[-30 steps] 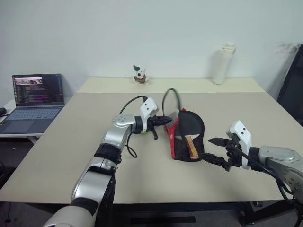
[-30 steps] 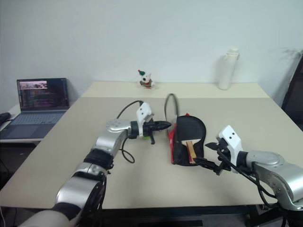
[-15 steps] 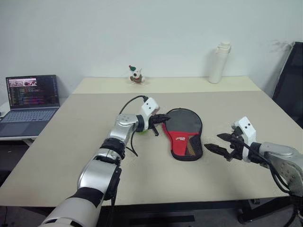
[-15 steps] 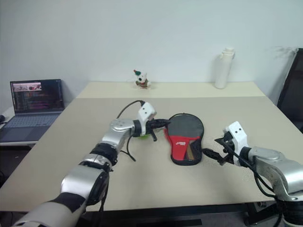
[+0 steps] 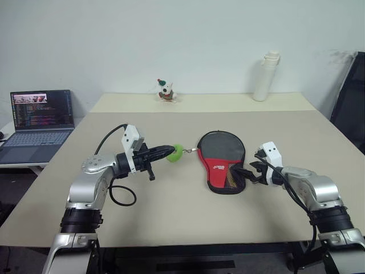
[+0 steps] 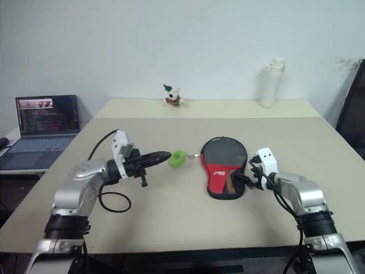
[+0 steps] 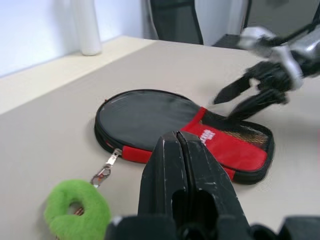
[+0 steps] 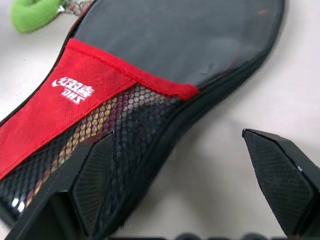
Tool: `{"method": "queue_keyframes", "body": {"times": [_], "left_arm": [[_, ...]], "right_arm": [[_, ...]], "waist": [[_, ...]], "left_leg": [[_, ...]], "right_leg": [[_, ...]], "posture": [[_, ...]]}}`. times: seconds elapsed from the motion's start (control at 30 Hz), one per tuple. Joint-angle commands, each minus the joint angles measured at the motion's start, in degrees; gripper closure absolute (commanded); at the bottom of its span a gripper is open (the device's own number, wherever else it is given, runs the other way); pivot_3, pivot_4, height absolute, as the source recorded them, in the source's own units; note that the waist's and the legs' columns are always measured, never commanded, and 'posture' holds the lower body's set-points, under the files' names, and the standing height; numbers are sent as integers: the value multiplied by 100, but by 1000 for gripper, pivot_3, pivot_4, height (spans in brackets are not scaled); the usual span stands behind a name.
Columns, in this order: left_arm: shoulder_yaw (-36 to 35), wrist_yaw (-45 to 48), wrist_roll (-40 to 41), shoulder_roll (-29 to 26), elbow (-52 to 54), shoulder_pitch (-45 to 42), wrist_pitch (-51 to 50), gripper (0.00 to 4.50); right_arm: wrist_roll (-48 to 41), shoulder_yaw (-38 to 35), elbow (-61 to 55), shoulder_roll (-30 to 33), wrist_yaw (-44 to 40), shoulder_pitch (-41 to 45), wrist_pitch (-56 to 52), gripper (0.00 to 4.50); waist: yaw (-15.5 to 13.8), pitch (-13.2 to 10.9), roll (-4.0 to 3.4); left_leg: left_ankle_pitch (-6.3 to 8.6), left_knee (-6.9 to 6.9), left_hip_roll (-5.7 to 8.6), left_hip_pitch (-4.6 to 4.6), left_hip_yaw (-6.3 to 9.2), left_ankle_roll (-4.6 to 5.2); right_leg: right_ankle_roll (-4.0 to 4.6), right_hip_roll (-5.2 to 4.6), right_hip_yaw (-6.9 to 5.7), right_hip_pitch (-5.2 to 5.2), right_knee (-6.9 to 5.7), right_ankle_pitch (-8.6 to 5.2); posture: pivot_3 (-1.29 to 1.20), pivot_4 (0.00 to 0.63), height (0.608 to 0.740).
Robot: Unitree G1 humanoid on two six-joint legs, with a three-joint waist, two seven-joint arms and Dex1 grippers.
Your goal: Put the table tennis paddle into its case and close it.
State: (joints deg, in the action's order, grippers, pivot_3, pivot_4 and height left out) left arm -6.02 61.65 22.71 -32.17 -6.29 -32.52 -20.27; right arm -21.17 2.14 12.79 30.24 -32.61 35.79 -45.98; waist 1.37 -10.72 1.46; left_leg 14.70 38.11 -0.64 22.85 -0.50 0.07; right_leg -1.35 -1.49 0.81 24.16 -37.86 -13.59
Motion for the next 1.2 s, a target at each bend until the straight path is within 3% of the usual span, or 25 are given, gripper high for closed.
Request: {"method": "queue_keyframes", "body": {"times": [0.03, 0.37, 0.83, 0.97, 1.2], "left_arm": [[-124, -169, 158, -118, 418, 37, -151, 4452], [-19, -260, 165, -164, 549, 59, -178, 4452], [58, -32, 255, -496, 826, 457, -323, 4500], [72, 514, 459, -938, 1106, 950, -503, 4500], [15, 1290, 798, -1657, 1629, 1826, -675, 4500]], "right_arm": [[190, 45, 335, -33, -197, 218, 268, 0], [630, 481, 1047, -229, -761, 553, 338, 0], [918, 655, 1626, -872, -1033, 917, 93, 4400], [679, 516, 1159, -929, -1128, 838, -418, 4457], [106, 439, -818, -1155, -933, 231, -1733, 4457]], "waist": [[1, 0, 0], [54, 1, 0], [194, 16, 18], [214, 17, 18], [191, 17, 18]], "left_leg": [[0, 0, 0, 0, -1, 0], [0, -2, -8, -12, -5, 0], [0, -4, -20, -35, -13, 0], [0, -13, -27, -40, -14, 0], [3, -23, -34, -13, 4, -2]], "right_leg": [[0, 0, 0, 0, 1, 0], [1, 8, 3, -1, -8, 0], [12, 18, 8, -9, -15, 7], [17, 24, 12, -7, -14, 7], [37, 23, -1, 13, -12, -6]], "posture": [[0, 150, 740], [0, 150, 740], [0, 150, 740], [0, 150, 740], [0, 150, 740]]}}
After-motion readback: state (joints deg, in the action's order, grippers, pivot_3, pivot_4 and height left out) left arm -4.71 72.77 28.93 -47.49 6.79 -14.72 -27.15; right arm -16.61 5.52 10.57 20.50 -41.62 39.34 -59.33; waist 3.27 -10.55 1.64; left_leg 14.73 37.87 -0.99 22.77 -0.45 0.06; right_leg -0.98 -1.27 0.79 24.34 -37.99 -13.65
